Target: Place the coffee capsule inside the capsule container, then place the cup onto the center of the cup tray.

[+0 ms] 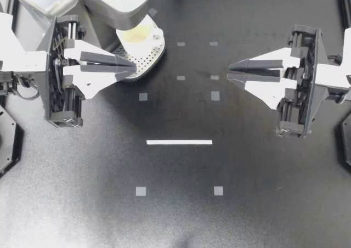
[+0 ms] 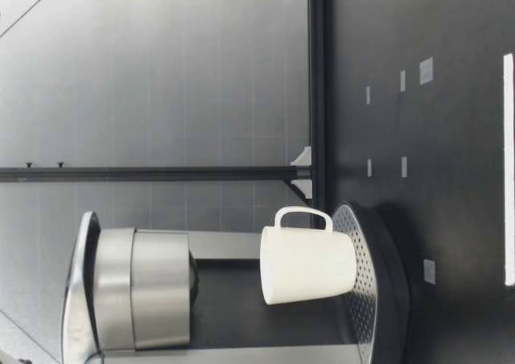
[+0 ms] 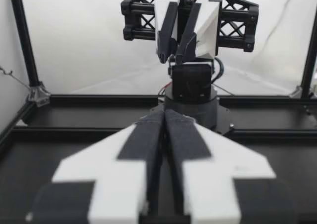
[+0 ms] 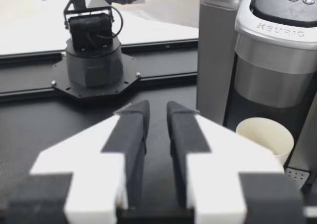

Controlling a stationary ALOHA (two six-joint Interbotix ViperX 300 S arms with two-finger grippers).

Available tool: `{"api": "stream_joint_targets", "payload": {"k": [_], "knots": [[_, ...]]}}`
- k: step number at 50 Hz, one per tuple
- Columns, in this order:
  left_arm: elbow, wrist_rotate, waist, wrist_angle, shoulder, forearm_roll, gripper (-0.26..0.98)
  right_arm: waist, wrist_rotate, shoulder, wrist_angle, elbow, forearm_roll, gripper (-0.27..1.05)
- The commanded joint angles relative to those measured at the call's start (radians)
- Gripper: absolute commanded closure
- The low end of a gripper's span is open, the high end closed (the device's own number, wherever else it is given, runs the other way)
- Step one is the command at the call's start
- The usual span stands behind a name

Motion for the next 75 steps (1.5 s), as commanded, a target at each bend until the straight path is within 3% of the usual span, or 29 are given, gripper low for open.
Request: {"api": "stream_joint_targets", "payload": {"k": [1,75], "knots": [[-0.012,0.000,-0.003,-0.011,-0.006,-0.002,0.60,0.008,0.002,-0.008,-0.012,-0.009,-0.003,0.48],[-0.012,0.005,-0.003,-0.018,-0.005,0.000,0.60,0.008,0.002,-0.014,-0.049,0.003,-0.003,0.48]]}}
